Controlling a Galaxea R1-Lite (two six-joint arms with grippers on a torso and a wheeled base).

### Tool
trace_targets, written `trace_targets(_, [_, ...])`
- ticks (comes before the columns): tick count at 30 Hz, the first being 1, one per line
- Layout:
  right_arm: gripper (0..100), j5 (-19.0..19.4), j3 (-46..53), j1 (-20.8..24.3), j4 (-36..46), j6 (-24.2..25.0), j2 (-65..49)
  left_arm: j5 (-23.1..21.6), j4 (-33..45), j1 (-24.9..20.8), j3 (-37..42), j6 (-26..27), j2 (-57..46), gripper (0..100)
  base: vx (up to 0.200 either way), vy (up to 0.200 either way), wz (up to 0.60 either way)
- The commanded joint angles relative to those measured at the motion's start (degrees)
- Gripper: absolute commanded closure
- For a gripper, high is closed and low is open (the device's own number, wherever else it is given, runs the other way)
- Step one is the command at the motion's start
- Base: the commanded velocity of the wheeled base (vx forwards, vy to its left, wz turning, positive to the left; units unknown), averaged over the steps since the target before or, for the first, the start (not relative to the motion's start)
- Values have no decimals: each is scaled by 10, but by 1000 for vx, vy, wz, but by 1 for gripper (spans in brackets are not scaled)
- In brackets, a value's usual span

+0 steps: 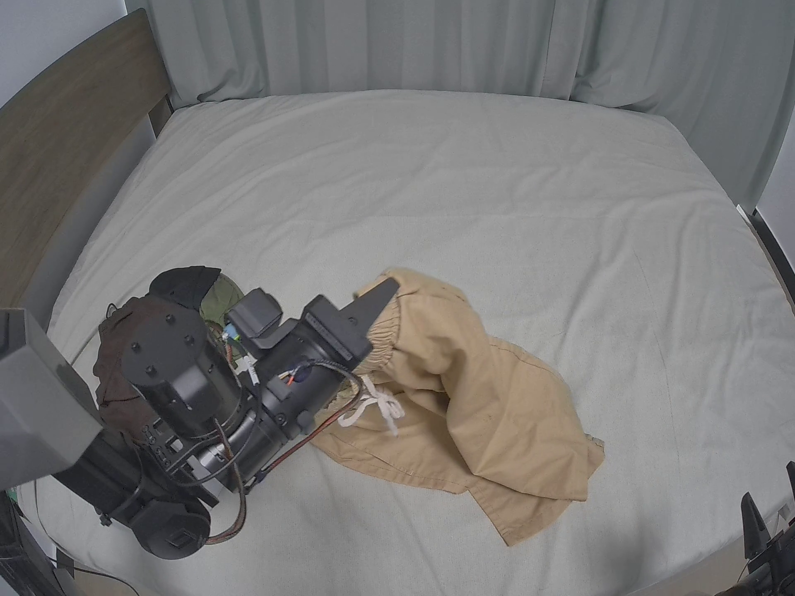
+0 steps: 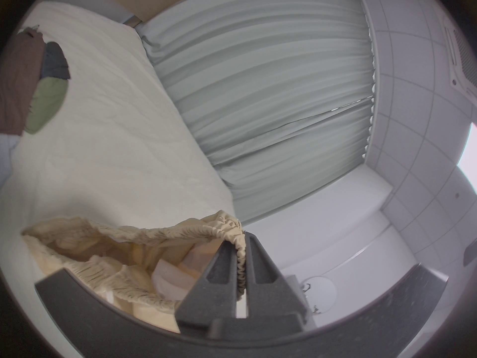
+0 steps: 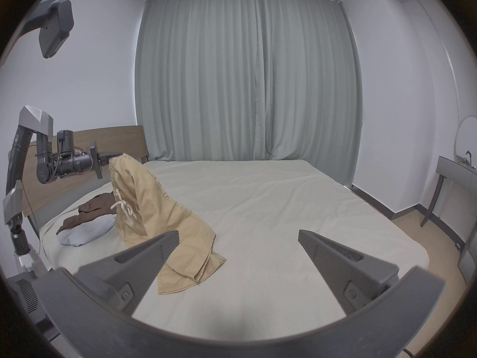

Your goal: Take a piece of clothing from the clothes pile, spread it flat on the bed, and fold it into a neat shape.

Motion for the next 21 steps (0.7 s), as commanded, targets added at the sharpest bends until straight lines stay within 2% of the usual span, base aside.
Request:
trace_targets(1, [0,0,10,0,0,0,-9,-22,-3,46,49,13,-3,100,0,0,0])
trace_targets(7, [0,0,10,0,0,0,-9,-91,-3,90,102,112,-10,100,0,0,0])
trace_targets(8, [0,0,10,0,0,0,-9,-91,-3,90,102,112,-10,100,0,0,0])
trace_targets(10, [0,0,10,0,0,0,-9,-124,-3,112,117,175,-6,100,0,0,0])
trace_targets(16, [0,0,10,0,0,-1,-9,-169,-3,160,140,264,5,100,0,0,0])
trace_targets(19, [0,0,10,0,0,-1,-9,-195,-3,206,138,325,25,100,0,0,0])
trace_targets(21, [0,0,10,0,0,-1,-9,-209,-3,223,136,345,34,100,0,0,0])
